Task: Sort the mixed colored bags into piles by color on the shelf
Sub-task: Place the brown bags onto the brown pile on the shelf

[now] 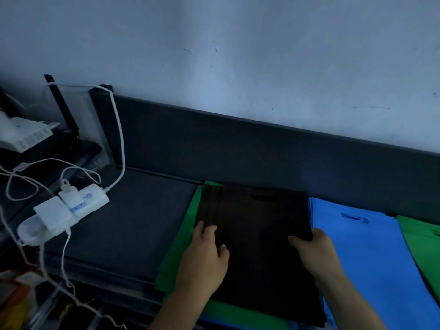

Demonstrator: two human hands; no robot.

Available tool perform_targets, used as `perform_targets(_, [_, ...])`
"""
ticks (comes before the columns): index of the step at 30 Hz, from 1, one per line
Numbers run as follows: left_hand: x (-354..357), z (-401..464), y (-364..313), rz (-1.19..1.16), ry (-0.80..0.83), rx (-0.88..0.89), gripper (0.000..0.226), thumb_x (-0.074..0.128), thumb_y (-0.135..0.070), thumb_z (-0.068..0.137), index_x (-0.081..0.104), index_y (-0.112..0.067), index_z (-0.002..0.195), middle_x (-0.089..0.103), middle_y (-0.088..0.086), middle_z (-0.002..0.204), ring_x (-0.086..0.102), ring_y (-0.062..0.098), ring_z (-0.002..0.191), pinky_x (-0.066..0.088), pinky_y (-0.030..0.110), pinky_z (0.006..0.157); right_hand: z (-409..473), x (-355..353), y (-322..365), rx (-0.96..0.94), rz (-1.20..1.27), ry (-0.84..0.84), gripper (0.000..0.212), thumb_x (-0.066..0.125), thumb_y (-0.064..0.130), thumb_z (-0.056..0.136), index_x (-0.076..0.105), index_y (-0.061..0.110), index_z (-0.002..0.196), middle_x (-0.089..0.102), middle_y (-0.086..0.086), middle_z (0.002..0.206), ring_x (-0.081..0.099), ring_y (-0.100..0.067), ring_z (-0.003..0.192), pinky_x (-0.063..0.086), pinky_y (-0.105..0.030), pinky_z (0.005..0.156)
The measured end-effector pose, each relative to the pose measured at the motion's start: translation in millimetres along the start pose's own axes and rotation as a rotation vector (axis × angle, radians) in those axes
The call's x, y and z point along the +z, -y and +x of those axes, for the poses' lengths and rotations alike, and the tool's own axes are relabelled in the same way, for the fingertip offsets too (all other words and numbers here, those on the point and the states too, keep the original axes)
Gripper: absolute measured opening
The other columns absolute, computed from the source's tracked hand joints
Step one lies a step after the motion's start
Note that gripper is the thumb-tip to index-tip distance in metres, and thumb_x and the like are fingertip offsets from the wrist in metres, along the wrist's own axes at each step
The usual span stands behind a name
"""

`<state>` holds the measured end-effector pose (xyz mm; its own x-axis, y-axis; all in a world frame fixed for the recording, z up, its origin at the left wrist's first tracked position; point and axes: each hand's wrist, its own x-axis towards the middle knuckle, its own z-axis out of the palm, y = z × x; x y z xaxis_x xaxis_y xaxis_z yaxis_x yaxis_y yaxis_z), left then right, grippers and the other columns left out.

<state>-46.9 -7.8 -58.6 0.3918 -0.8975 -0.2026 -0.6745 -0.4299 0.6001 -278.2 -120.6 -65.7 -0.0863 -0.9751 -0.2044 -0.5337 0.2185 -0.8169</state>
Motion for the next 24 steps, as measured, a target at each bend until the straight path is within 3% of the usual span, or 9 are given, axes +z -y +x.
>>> perform_targets(3, [3,-1,0,-0.09,0.009,0.025,0.051,0.048,-0.045,0.103,0.034,-0.034,0.151,0.009,-0.012,0.168,0.058,0.011,0.122,0.049,0.021,0.078,2,1,-4,0.083,0.036,0.049,0.012,0.081,0.013,0.086,0.075,0.005,0.092,0.079,-0.016,0.08,0.078,-0.032,0.07,0.061,-0.038,0.061])
perform_targets(6, [-3,4,6,-0.248,-0.081,-0.005,0.043,0.054,-0.038,0.102,0.044,-0.031,0.143,0.033,-0.006,0.156,0.056,0.007,0.121,0.053,0.027,0.092,-1,-4,-9,0.138,0.109,0.131,0.011,0.078,0.012,0.09,0.076,0.008,0.1,0.081,-0.015,0.084,0.08,-0.034,0.076,0.064,-0.041,0.068])
perform_targets(8, [-9,10,11,-0.3,-0.131,-0.043,0.04,0.056,-0.033,0.102,0.048,-0.028,0.141,0.041,-0.005,0.145,0.058,0.005,0.11,0.056,0.029,0.087,-6,-8,-8,0.116,0.149,0.176,0.01,0.073,0.007,0.094,0.078,0.012,0.102,0.083,-0.011,0.089,0.08,-0.032,0.083,0.065,-0.043,0.076])
perform_targets(10, [-13,15,14,-0.306,-0.15,-0.057,0.042,0.055,-0.033,0.102,0.048,-0.025,0.143,0.041,-0.002,0.144,0.057,0.003,0.097,0.053,0.026,0.077,-11,-12,-10,0.059,0.144,0.156,0.018,0.069,0.005,0.096,0.079,0.018,0.105,0.084,-0.002,0.094,0.08,-0.025,0.09,0.065,-0.043,0.083])
perform_targets(12, [-13,21,15,-0.288,-0.136,-0.058,0.046,0.055,-0.033,0.102,0.046,-0.024,0.145,0.04,0.002,0.146,0.055,0.006,0.094,0.049,0.026,0.076,-14,-13,-13,0.041,0.109,0.111,0.02,0.069,0.01,0.095,0.079,0.022,0.108,0.083,0.004,0.098,0.079,-0.019,0.093,0.064,-0.044,0.086])
perform_targets(16, [-9,30,10,-0.317,-0.105,-0.046,0.048,0.058,-0.032,0.1,0.047,-0.023,0.146,0.049,0.005,0.143,0.058,0.015,0.101,0.05,0.035,0.086,-21,-5,-10,0.053,0.025,0.128,0.011,0.072,0.016,0.09,0.075,0.018,0.101,0.081,-0.001,0.093,0.078,-0.019,0.087,0.064,-0.045,0.085])
perform_targets(20, [-12,35,7,-0.532,-0.047,-0.169,0.056,0.062,-0.035,0.099,0.043,-0.022,0.151,0.051,0.002,0.146,0.054,0.026,0.126,0.048,0.042,0.1,-26,5,-3,0.069,0.022,0.115,0.01,0.07,0.016,0.092,0.072,0.02,0.1,0.079,-0.005,0.093,0.077,-0.023,0.085,0.064,-0.044,0.08])
perform_targets(24, [-18,40,7,-0.568,0.174,-0.131,0.019,0.058,-0.032,0.102,0.062,-0.033,0.12,0.068,-0.007,0.117,0.066,0.016,0.098,0.056,0.039,0.086,-35,7,3,0.026,-0.053,0.137,0.01,0.069,0.02,0.092,0.068,0.026,0.101,0.077,0.001,0.095,0.075,-0.015,0.087,0.06,-0.033,0.074])
